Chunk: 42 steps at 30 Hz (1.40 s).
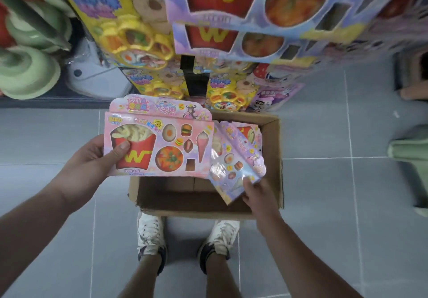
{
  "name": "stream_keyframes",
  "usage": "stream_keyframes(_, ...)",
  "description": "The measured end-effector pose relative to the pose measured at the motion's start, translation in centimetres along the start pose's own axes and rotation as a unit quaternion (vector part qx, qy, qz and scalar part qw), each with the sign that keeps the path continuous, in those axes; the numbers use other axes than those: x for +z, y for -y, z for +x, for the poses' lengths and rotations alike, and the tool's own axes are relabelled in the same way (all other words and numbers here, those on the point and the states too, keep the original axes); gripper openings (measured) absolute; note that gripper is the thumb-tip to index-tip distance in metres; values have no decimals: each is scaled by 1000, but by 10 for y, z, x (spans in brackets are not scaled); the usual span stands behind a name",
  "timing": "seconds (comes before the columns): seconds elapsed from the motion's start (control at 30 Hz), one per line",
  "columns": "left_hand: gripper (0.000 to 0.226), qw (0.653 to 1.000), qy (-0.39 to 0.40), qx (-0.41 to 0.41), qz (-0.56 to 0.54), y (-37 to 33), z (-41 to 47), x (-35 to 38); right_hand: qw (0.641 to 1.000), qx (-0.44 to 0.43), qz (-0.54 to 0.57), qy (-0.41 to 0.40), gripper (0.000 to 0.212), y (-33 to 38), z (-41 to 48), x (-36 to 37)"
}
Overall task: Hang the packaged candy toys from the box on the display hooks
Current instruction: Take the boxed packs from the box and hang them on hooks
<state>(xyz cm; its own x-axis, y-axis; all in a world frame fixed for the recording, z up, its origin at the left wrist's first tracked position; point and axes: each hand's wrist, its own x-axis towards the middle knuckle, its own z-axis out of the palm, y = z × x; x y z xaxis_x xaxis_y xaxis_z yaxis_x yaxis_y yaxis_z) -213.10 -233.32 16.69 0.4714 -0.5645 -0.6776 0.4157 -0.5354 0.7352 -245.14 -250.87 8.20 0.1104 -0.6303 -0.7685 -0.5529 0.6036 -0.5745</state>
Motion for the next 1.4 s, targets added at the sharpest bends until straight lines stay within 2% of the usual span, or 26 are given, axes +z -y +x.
stream_keyframes(0.07,58,1000,15,6,-1,-32,-26,3,999,-33,18,6,53,33,-38,-29)
stream_keyframes(0.13,80,1000,26,14,-6,-66,-54,3,997,-60,57,3,35,74,-80,-53)
stream_keyframes(0.2,86,999,33,27,-6,-102,-83,1,994,-81,78,3,15,112,-121,-77)
stream_keyframes(0.37,70,998,43,48,-11,-186,-158,-12,985,-132,109,-7,20,196,-216,-131)
stream_keyframes(0.5,65,993,52,108,16,-246,-210,-13,976,-179,122,-11,23,247,-279,-159)
stream_keyframes(0.53,56,990,49,130,26,-259,-222,-13,974,-194,120,-8,30,257,-294,-165)
stream_keyframes(0.6,35,986,58,155,34,-282,-245,-12,969,-222,112,-8,59,276,-321,-172)
stream_keyframes(0.67,33,982,72,173,16,-302,-265,-11,961,-254,112,-2,73,293,-342,-178)
stream_keyframes(0.83,33,979,83,185,-33,-329,-300,-20,948,-286,137,5,70,317,-374,-182)
stream_keyframes(0.87,45,977,83,192,-37,-332,-304,-23,948,-288,135,11,65,320,-377,-181)
stream_keyframes(0.93,70,977,76,195,-40,-334,-309,-30,947,-290,132,25,38,326,-381,-175)
stream_keyframes(1.0,69,977,66,196,-53,-333,-312,-35,947,-289,130,45,19,331,-380,-169)
stream_keyframes(1.13,95,974,60,206,-75,-331,-318,-38,948,-280,134,76,22,346,-376,-150)
stream_keyframes(1.3,90,972,47,211,-92,-337,-321,-44,954,-269,102,88,29,365,-358,-129)
stream_keyframes(1.4,86,972,43,207,-103,-340,-317,-47,958,-256,80,98,41,373,-342,-121)
